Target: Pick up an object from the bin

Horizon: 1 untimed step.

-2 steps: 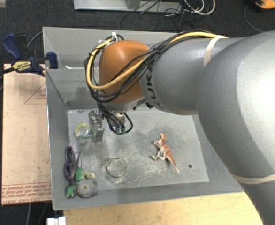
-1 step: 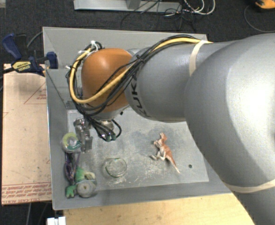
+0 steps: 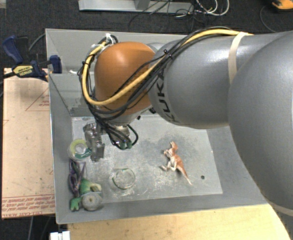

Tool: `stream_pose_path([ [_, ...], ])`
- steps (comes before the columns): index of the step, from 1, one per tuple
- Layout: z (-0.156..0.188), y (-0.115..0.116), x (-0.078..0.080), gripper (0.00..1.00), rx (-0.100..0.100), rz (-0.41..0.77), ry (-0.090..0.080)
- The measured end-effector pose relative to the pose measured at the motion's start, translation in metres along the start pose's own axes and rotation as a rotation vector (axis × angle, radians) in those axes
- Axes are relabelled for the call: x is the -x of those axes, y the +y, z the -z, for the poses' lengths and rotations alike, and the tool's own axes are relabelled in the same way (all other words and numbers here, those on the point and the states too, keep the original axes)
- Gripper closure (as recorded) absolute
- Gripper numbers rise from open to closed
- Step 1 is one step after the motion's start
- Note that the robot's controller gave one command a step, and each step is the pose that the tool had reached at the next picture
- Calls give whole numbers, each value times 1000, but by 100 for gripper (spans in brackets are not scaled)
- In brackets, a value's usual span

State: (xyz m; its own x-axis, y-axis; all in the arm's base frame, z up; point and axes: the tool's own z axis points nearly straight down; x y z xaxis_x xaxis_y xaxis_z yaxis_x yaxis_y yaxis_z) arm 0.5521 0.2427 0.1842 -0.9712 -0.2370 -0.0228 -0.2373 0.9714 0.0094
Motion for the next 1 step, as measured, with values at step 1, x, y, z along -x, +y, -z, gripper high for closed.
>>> stream_pose_path([
  [1,-12,-5,52,100,-2,-28,-2],
])
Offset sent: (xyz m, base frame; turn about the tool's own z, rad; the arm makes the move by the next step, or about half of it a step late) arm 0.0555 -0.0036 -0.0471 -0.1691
